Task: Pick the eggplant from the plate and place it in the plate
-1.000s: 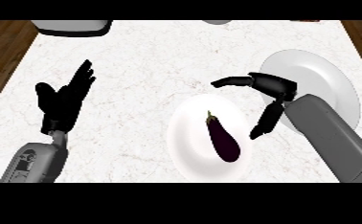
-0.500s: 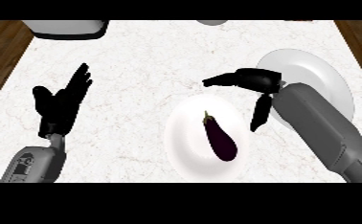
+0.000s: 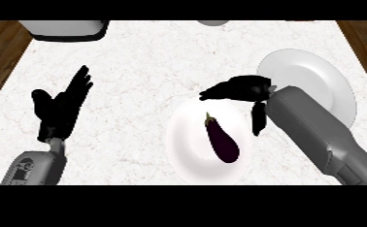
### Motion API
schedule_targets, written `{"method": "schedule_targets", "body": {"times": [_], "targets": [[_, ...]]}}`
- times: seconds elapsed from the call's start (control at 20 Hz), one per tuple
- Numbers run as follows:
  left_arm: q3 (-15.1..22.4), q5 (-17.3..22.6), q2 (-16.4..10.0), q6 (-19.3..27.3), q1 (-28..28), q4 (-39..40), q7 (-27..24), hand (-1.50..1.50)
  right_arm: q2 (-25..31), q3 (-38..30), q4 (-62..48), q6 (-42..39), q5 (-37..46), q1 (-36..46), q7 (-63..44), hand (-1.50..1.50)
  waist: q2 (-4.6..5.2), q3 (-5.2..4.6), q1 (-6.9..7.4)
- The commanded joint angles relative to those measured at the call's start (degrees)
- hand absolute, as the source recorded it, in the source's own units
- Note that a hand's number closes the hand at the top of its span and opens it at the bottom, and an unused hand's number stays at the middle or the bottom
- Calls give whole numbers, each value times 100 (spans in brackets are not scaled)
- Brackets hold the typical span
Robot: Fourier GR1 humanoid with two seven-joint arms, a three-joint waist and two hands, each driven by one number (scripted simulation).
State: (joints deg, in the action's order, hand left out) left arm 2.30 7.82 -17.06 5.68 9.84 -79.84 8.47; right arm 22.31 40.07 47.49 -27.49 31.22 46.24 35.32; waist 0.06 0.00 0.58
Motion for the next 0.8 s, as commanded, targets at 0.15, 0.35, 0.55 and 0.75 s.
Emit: {"method": "schedule_targets", "body": {"times": [0.15, 0.35, 0.55, 0.75], "targets": [[-28, -139, 180, 159, 4, -281, 247, 0, -301, 170, -45, -243, 809, 100, -192, -150, -11, 0, -16], [-396, 20, -136, -453, 61, 516, -362, 0, -400, 60, -305, -472, 1055, 344, -95, -150, 10, -3, -17], [-227, -138, 189, -149, 38, -19, 39, 0, -735, 124, -219, -271, 1490, -40, -312, -150, -7, 0, -31], [-399, -214, 88, -217, 139, 121, 78, 0, -831, -17, 92, -581, 1710, -117, -545, -150, -12, -2, -54]]}}
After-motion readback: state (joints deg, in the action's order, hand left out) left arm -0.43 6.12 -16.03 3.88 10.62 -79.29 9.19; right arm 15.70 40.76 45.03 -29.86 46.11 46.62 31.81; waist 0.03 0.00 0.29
